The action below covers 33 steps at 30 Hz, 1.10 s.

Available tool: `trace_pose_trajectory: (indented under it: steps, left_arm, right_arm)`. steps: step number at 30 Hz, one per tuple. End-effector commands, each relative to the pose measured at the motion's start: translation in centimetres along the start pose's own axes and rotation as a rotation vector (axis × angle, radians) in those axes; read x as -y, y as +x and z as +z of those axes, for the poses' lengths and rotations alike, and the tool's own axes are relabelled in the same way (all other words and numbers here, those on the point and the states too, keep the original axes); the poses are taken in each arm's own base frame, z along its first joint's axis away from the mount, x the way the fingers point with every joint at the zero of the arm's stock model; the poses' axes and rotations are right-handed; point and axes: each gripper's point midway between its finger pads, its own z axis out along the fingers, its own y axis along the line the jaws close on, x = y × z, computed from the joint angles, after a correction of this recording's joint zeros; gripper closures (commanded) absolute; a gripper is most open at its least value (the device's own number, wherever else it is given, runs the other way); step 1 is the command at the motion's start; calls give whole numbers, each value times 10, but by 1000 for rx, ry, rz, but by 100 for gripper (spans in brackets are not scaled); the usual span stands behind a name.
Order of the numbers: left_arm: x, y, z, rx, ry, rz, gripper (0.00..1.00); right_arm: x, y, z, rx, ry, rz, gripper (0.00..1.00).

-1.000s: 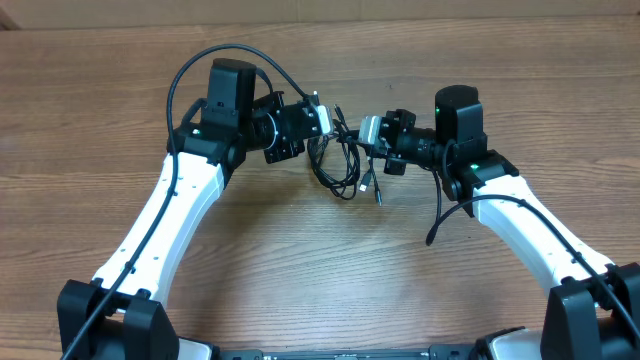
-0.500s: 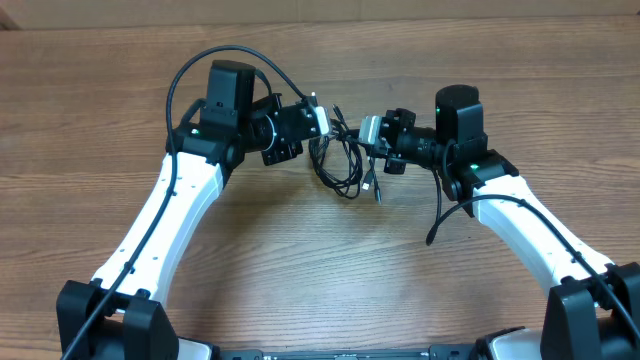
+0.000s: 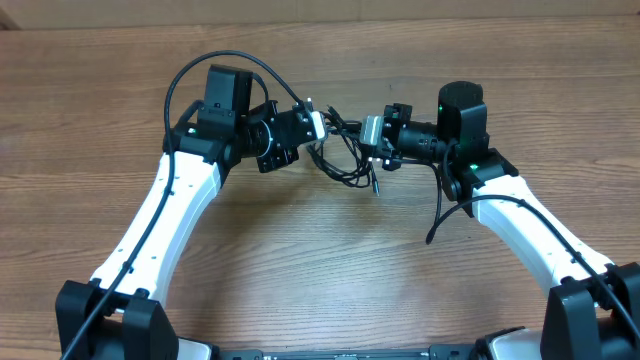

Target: Untangle cables

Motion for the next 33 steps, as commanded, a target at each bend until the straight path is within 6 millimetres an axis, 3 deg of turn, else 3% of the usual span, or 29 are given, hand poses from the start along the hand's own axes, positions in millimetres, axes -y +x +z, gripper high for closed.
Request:
trace_pose_trajectory:
  steps: [1,7,20,33]
  left_arm:
    - [5,3,12,-1,45,-43,96]
    - [10,12,24,-8,84,-78,96]
    - [13,21,24,-55,88,-124,96]
    - [21,45,18,-169,99,-219,96]
  right_arm:
    - [5,-19,-3,47,1,-41,96]
    - [7,-21,-3,53,9,-54,96]
    - [16,-29,-4,80,44,-111,96]
    - [34,-39,-11,111,110,-188,96]
